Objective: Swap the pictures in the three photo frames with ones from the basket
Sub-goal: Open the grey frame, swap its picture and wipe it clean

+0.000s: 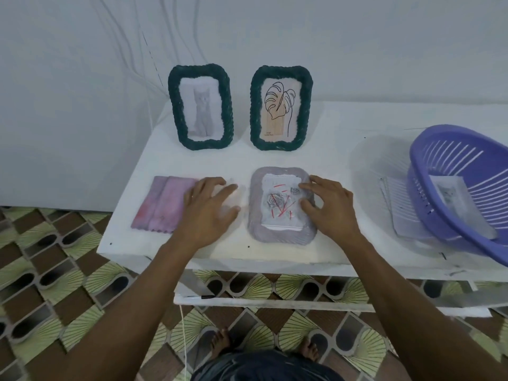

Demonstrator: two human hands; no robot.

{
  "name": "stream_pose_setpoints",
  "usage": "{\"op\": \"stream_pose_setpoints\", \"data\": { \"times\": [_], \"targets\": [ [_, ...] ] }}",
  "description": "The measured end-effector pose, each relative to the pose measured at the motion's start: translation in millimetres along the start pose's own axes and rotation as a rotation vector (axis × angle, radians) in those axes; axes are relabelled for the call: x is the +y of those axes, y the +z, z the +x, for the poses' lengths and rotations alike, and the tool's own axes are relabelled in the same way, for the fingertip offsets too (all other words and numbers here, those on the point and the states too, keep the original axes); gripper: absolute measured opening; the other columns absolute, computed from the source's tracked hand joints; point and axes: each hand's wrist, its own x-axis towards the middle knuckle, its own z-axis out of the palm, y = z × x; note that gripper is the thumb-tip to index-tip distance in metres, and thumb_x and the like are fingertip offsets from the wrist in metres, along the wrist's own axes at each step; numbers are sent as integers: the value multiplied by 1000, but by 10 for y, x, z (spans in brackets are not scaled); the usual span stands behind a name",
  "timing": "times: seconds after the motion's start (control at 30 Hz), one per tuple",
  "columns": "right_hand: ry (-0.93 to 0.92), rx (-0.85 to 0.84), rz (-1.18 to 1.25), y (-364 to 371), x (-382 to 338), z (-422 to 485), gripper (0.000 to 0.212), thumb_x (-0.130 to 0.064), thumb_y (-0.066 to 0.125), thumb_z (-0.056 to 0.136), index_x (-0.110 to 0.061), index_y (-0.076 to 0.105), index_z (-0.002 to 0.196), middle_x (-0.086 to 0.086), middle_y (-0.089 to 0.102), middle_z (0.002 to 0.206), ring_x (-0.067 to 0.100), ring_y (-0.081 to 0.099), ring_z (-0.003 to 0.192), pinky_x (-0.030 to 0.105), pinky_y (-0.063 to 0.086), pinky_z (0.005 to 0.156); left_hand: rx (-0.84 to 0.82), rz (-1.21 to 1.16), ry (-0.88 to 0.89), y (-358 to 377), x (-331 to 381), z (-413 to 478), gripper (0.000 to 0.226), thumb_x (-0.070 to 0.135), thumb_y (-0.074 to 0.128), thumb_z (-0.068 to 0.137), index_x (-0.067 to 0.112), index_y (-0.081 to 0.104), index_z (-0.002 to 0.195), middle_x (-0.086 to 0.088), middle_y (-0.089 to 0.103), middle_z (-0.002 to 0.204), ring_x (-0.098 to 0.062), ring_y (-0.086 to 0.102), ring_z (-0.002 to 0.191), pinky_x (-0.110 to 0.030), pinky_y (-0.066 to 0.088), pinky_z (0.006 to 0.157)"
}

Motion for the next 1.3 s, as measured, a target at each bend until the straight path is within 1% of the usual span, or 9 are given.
{"op": "stream_pose_setpoints", "data": {
  "times": [0.1, 0.23, 0.4, 0.57, 0.7, 0.87, 1.03, 1.13, 1.3],
  "targets": [
    [-2, 10, 10, 7, -1, 0, 40, -40, 59, 82, -31, 66, 121, -2, 56, 137, 18, 47, 129, 44, 30, 107, 109, 101, -134, -205, -402, -20, 57, 50, 40, 88, 21, 51, 136, -5, 47, 142, -27, 34, 134, -47, 23, 109],
    [-12, 16, 4, 7, -4, -9, 41, -42, 55, 83, -31, 66, 121, -2, 57, 137, 18, 48, 128, 48, 33, 108, 19, 126, -130, -214, -784, -115, 63, 51, 33, 89, 15, 52, 137, -12, 48, 145, -35, 43, 132, -52, 34, 107],
    [-12, 23, 4, 13, 8, -9, 40, -42, 54, 84, -31, 66, 121, -1, 57, 136, 18, 49, 128, 49, 34, 108, 125, -76, -164, -147, -761, -101, 49, 32, 39, 90, 13, 59, 131, -10, 55, 139, -30, 46, 131, -31, 26, 110],
    [-8, 32, 13, 11, 17, -13, 42, -45, 53, 82, -31, 67, 119, -2, 59, 135, 17, 50, 127, 47, 34, 108, 139, -403, -10, -81, -267, 45, 43, 21, 47, 92, 20, 58, 133, 10, 52, 135, -6, 41, 132, -22, 27, 113],
    [-15, 42, -3, 5, 12, -13, 44, -47, 51, 80, -30, 68, 117, 0, 60, 133, 20, 53, 123, 47, 37, 104, 83, -366, 112, 139, 170, 362, 40, 21, 54, 95, 17, 56, 135, 9, 47, 141, -4, 37, 132, -12, 21, 111],
    [-18, 34, -54, 24, 29, -1, 41, -43, 57, 81, -31, 67, 118, -1, 58, 136, 19, 52, 123, 41, 35, 105, -60, -166, 248, 335, 330, 621, 43, 31, 49, 95, 13, 58, 133, -8, 48, 145, -25, 40, 136, -31, 23, 116],
    [-19, 38, -83, 62, 47, 12, 38, -39, 63, 83, -31, 66, 120, -3, 57, 137, 17, 49, 124, 33, 27, 100, -142, -206, 442, 279, 296, 267, 42, 34, 47, 96, 18, 60, 132, -5, 44, 148, -20, 32, 141, -39, 27, 117],
    [-23, 53, -86, 67, 54, 18, 37, -36, 65, 83, -32, 66, 120, -4, 57, 136, 16, 49, 123, 33, 27, 99, -159, -236, 525, 288, 306, -11, 40, 33, 51, 96, 16, 61, 130, -3, 43, 149, -17, 27, 144, -35, 27, 116],
    [-46, -32, -77, -11, 87, 34, 46, -47, 57, 81, -36, 62, 125, -6, 53, 141, 15, 44, 126, 34, 28, 95, -150, -181, 465, 302, 278, 227, 46, 36, 45, 97, 17, 53, 138, -8, 45, 148, -24, 32, 141, -41, 26, 117]
  ]
}}
